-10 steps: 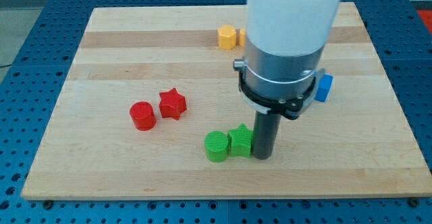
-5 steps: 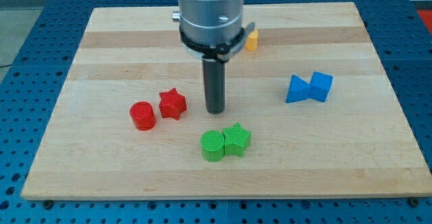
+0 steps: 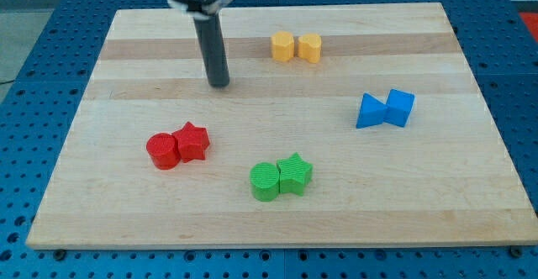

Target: Push the red star into the red circle

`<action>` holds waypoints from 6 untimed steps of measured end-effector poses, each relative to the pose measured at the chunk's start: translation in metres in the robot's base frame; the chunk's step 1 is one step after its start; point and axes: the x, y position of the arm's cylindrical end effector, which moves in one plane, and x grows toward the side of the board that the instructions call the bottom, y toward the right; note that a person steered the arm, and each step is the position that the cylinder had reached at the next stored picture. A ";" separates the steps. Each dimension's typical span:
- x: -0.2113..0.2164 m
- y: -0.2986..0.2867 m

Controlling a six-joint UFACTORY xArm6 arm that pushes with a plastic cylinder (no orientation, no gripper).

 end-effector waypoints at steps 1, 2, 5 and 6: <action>-0.048 0.026; -0.066 0.052; -0.100 0.134; -0.154 0.204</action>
